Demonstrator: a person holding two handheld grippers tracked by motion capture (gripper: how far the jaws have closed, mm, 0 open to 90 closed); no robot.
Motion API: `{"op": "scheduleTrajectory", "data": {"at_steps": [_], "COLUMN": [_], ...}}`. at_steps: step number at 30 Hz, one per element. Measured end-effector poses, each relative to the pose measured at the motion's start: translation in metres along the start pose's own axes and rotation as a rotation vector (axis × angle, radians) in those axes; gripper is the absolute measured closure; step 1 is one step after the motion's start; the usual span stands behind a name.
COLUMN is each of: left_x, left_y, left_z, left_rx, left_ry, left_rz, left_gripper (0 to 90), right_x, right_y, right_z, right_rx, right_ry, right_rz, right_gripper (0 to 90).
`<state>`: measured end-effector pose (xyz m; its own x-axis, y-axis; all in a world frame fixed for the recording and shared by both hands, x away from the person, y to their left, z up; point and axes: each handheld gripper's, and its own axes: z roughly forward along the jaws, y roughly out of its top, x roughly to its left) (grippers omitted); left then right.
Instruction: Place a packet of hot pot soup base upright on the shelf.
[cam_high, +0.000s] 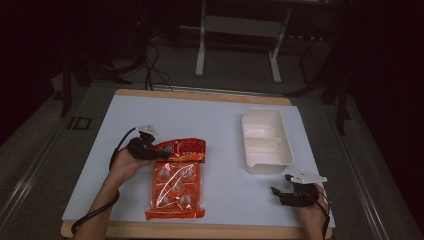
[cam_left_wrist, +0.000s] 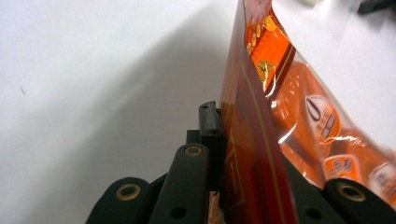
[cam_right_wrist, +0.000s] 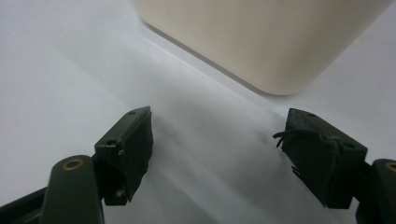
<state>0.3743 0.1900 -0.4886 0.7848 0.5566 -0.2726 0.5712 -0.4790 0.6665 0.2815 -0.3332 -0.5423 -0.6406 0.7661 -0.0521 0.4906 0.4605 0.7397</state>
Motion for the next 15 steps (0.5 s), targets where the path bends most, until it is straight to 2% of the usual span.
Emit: {"op": "scheduleTrajectory", "data": {"at_steps": [2, 3, 5, 11, 14, 15], "left_x": [-0.001, -0.005, -0.008, -0.017, -0.019, -0.022], "left_y": [0.003, 0.011, 0.018, 0.036, 0.04, 0.045], "left_z": [-0.002, -0.006, -0.008, -0.016, -0.021, -0.027], "left_rx": [-0.007, -0.026, -0.026, -0.034, -0.041, -0.053], "left_ry": [0.004, 0.014, 0.019, 0.005, 0.004, 0.003], "left_rz": [-0.002, 0.002, 0.005, 0.015, 0.019, 0.024], "left_gripper": [90.0, 90.0, 90.0, 90.0, 90.0, 90.0], "right_x": [0.0, 0.0, 0.0, 0.0, 0.0, 0.0], "right_y": [0.0, 0.0, 0.0, 0.0, 0.0, 0.0], "right_z": [0.0, 0.0, 0.0, 0.0, 0.0, 0.0], "right_rx": [0.0, 0.001, 0.001, 0.001, 0.0, 0.001], "right_ry": [0.0, 0.001, 0.002, 0.002, 0.002, 0.002], "right_rz": [0.0, 0.001, 0.002, 0.002, 0.002, 0.003], "right_gripper": [24.2, 24.2, 24.2, 24.2, 24.2, 24.2]}}
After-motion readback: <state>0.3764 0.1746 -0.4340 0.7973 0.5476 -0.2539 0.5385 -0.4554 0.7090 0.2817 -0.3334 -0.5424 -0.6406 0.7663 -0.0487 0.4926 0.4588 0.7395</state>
